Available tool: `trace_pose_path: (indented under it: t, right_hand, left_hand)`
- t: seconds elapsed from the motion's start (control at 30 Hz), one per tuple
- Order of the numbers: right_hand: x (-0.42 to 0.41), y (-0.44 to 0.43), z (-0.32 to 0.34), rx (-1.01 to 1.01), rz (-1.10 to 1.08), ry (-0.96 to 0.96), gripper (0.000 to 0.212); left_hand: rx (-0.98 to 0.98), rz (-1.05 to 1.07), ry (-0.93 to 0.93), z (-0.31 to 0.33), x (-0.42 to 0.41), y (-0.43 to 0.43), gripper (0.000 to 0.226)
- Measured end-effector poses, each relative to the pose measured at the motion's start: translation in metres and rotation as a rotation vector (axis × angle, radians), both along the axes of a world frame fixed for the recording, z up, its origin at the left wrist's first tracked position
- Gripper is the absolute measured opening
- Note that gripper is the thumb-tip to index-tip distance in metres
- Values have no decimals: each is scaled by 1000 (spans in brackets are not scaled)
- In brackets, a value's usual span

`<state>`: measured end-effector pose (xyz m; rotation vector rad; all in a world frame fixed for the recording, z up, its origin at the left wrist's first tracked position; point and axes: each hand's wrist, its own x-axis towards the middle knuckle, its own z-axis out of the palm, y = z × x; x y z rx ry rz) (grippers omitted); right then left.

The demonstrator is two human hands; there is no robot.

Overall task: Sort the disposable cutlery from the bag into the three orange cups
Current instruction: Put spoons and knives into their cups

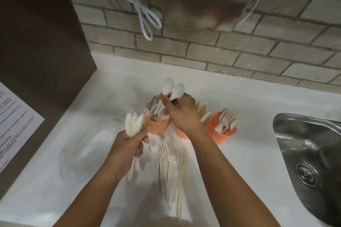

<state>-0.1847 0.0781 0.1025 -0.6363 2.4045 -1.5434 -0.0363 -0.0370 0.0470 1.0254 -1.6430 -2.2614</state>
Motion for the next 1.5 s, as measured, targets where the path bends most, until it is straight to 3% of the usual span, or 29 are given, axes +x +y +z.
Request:
trace_pose_path:
  t: [0.1,0.23,0.33,0.4,0.57,0.73,0.8,0.97,1.1,1.23,1.37,1.5]
  right_hand:
    - [0,-9,-14,55,-17,101,30]
    - [3,-15,-26,82,-6,324,14]
    - [5,-15,-32,94,18,319,48]
    - [6,-13,-33,108,32,389,60]
    - [12,-14,-21,258,114,713,55]
    - [7,-16,-39,590,394,724,64]
    - [7,-13,-33,511,369,673,61]
    - [24,11,0,83,211,496,33]
    - [44,32,2,-131,192,157,13]
    - [52,46,-7,-300,14,-137,9]
    - [35,68,-1,-384,-239,-73,9]
    - [6,108,25,-386,-545,277,15]
  left_hand:
    - [-5,-19,6,1,-1,1,28]
    - [-16,-30,-7,0,-2,1,32]
    - [-17,-31,-14,-1,-2,0,32]
    - [-7,-26,-10,0,-3,0,30]
    - [39,-10,12,4,-5,1,21]
    - [191,-97,136,14,-2,1,6]
    - [234,-171,166,17,0,1,18]
    - [388,-340,254,22,2,1,35]
    - [520,-398,320,22,-2,7,27]
    - [419,-401,238,22,-8,25,31]
    - [238,-358,113,22,-8,40,35]
    - [252,-314,50,19,-9,47,27]
